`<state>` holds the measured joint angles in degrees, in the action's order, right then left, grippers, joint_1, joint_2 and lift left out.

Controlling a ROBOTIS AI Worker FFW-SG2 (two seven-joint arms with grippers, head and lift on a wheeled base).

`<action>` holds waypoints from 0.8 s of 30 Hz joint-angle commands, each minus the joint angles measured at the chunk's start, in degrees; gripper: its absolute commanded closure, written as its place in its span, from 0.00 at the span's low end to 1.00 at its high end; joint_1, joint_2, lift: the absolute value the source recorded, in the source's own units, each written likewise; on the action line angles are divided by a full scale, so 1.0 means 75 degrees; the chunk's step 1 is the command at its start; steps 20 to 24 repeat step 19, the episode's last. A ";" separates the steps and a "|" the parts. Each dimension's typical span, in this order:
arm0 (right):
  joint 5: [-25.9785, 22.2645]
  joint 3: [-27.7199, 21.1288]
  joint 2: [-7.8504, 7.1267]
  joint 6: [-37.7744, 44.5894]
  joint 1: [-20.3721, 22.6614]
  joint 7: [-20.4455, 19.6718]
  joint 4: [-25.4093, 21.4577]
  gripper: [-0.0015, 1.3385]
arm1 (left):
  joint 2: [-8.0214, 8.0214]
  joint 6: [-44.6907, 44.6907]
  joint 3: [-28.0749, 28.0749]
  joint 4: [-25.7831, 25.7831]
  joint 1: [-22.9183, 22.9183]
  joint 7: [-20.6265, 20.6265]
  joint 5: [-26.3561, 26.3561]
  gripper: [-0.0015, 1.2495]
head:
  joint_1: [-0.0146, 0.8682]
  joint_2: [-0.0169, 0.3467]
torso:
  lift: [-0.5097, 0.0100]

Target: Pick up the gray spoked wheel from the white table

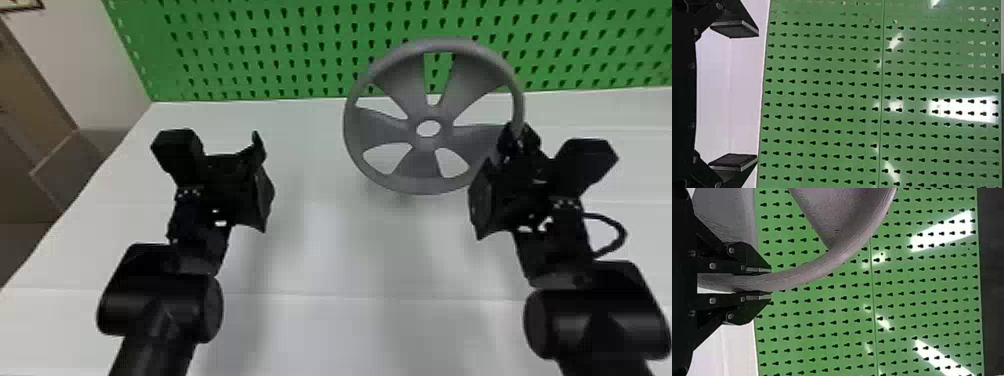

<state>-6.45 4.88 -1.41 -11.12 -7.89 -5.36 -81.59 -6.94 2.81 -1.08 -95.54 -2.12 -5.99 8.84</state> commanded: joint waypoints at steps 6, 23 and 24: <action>0.0004 0.0005 0.0000 0.0088 -0.0026 0.0000 -0.0007 0.90 | 0.0000 0.0000 0.0015 0.0000 0.0001 0.0002 0.0028 0.13 | 0.90 0.47 | 0.82; 0.0004 0.0028 -0.0023 0.0170 -0.0061 0.0000 -0.0031 0.90 | 0.0000 0.0000 0.0027 0.0000 0.0001 0.0002 0.0028 0.13 | 0.90 0.47 | 0.82; 0.0004 0.0028 -0.0023 0.0170 -0.0061 0.0000 -0.0031 0.90 | 0.0000 0.0000 0.0027 0.0000 0.0001 0.0002 0.0028 0.13 | 0.90 0.47 | 0.82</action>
